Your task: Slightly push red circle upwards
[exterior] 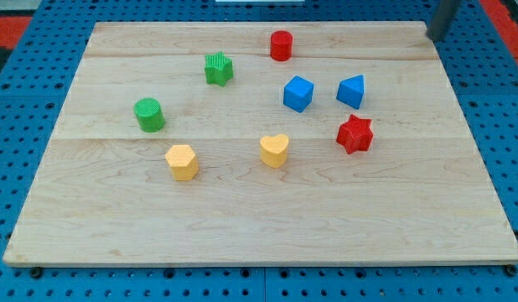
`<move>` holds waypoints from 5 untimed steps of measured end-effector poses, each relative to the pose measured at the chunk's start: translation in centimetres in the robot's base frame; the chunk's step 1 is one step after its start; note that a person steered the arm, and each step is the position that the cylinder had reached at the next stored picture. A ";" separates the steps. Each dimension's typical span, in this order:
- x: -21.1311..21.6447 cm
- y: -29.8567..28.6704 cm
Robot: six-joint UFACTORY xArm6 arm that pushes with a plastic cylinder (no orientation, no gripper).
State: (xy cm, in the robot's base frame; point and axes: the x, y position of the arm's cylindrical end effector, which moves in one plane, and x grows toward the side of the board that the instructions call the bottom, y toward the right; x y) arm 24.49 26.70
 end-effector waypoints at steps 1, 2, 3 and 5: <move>4.5 -6.5; 4.8 -15.9; 5.0 -22.6; 2.5 -26.4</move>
State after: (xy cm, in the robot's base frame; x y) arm 27.03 0.25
